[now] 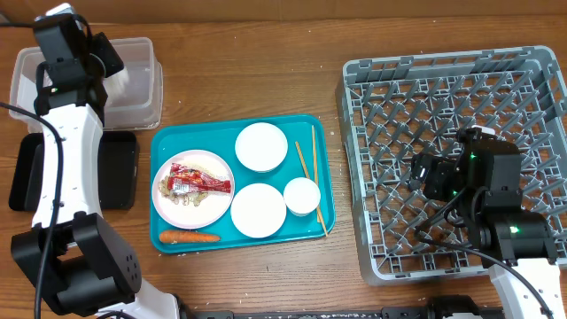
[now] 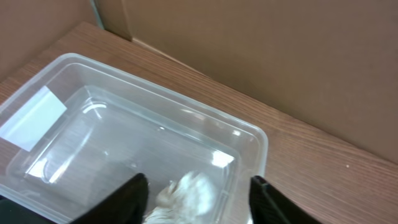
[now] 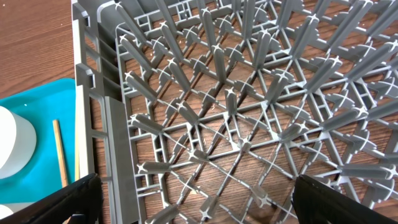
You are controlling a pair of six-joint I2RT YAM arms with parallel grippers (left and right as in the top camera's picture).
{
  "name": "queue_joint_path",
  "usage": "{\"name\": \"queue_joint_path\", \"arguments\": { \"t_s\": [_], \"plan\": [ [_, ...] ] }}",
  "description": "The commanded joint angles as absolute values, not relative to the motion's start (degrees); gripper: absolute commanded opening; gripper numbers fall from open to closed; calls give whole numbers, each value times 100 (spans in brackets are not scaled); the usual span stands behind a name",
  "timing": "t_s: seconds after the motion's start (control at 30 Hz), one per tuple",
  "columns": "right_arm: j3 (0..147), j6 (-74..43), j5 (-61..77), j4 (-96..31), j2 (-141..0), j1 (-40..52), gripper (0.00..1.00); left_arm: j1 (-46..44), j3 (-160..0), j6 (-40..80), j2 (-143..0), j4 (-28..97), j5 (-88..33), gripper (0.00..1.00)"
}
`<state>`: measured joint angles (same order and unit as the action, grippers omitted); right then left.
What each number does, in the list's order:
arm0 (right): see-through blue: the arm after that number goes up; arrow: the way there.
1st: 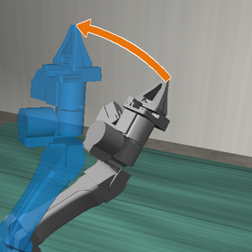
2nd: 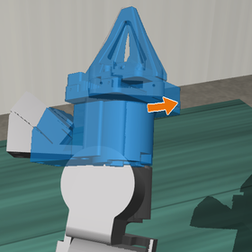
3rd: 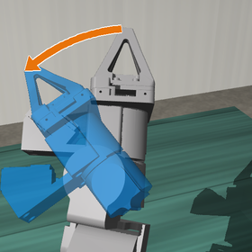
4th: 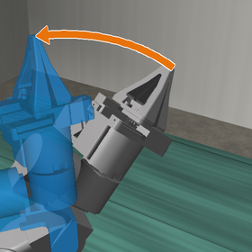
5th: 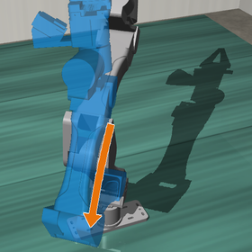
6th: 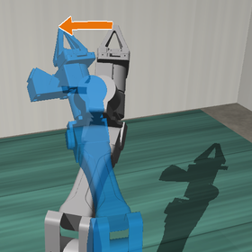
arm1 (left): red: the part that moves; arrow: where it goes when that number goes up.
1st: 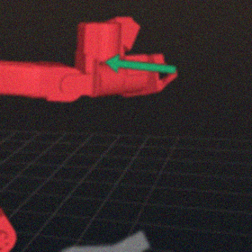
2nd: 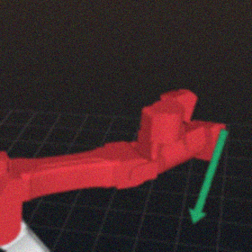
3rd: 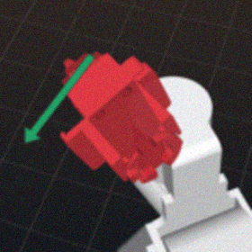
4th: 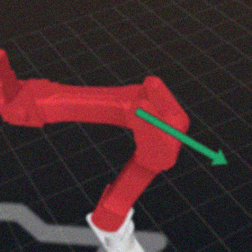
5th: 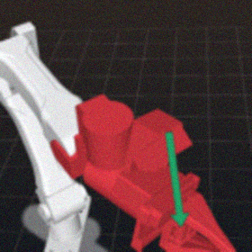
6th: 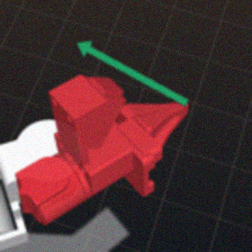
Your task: Sort waste into correct bins and load items into the dishwasher
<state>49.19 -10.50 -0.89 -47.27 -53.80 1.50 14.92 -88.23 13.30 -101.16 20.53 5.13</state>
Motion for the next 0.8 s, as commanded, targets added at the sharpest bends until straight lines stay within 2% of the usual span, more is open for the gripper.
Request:
{"name": "queue_joint_path", "arguments": {
  "t_s": [0.0, 0.1, 0.2, 0.33, 0.5, 0.7, 0.77],
  "plan": [
    [5092, -1072, -143, -4707, -5343, 126, 100, 1446, -8917, 1219, -10143, 2036, 187, 56],
    [5092, -1072, -143, -4709, -5343, 126, 100, 1376, -8949, 1225, -10003, 2408, -757, 48],
    [5092, -1072, -143, -4709, -5343, 126, 100, 1186, -8949, 1267, -9870, 3308, -1785, 47],
    [5092, -1070, -143, -4783, -5343, 126, 100, 773, -8930, 1870, -9896, 5212, -1828, 46],
    [5092, -1048, -145, -5083, -5343, 126, 100, 252, -8731, 2598, -9966, 7137, -1216, 64],
    [5092, -1048, -145, -5345, -5343, 126, 100, -99, -8152, 3387, -9966, 7481, -1096, 73],
    [5092, -1048, -145, -5457, -5343, 126, 100, -209, -7856, 3804, -9966, 7430, -1083, 81]
  ]
}}
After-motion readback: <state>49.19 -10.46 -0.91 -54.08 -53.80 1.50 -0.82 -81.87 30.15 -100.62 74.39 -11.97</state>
